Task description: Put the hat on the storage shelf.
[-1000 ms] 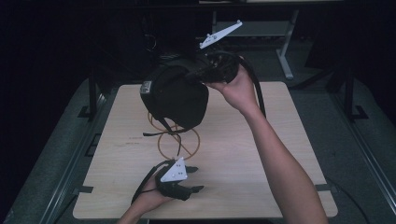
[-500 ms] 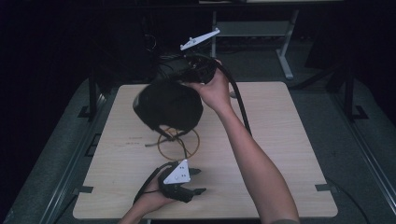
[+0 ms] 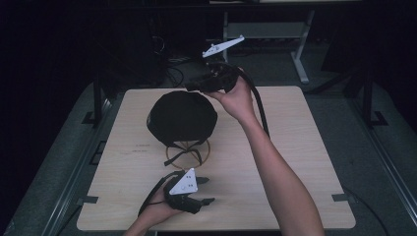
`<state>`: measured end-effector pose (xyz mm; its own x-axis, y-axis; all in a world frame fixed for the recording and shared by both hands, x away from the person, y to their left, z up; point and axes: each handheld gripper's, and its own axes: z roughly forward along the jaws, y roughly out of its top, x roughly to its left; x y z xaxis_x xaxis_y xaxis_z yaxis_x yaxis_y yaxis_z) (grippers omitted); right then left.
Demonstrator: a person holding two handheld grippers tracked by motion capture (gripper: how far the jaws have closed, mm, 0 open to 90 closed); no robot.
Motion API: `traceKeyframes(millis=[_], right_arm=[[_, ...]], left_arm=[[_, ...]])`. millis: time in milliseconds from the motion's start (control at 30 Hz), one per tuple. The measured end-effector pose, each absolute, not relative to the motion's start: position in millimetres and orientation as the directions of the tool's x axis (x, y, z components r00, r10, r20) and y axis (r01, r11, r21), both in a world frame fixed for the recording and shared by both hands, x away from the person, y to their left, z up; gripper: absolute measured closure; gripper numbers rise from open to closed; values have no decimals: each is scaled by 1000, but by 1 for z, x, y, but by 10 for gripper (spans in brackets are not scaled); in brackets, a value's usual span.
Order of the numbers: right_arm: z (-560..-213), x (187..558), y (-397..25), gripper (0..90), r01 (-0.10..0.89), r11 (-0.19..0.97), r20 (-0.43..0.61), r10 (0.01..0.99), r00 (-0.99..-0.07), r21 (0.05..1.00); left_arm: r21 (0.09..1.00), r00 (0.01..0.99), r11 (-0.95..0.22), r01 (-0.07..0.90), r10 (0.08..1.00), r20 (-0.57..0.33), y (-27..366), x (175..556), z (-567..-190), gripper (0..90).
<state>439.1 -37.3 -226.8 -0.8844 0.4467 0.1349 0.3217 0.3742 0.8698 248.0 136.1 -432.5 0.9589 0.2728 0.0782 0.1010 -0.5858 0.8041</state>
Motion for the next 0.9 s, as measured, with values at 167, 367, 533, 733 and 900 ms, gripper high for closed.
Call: traceKeyframes(millis=[167,367,533,733,900], right_arm=[[-227,438,-45,603,331,372,141,454,-880,867],[-230,437,-59,565,345,365,152,464,-873,865],[-233,434,-71,543,353,352,159,474,-866,867],[-236,432,-88,514,367,339,174,485,-857,866],[-237,431,-94,499,380,338,183,490,-852,861]], left_arm=[[807,954,-578,116,291,71,138,251,-433,357],[807,951,-577,127,303,67,140,252,-434,340],[807,949,-578,124,307,74,142,252,-434,332],[803,947,-582,129,313,75,143,254,-434,322],[804,947,-581,129,313,75,143,254,-435,320]])
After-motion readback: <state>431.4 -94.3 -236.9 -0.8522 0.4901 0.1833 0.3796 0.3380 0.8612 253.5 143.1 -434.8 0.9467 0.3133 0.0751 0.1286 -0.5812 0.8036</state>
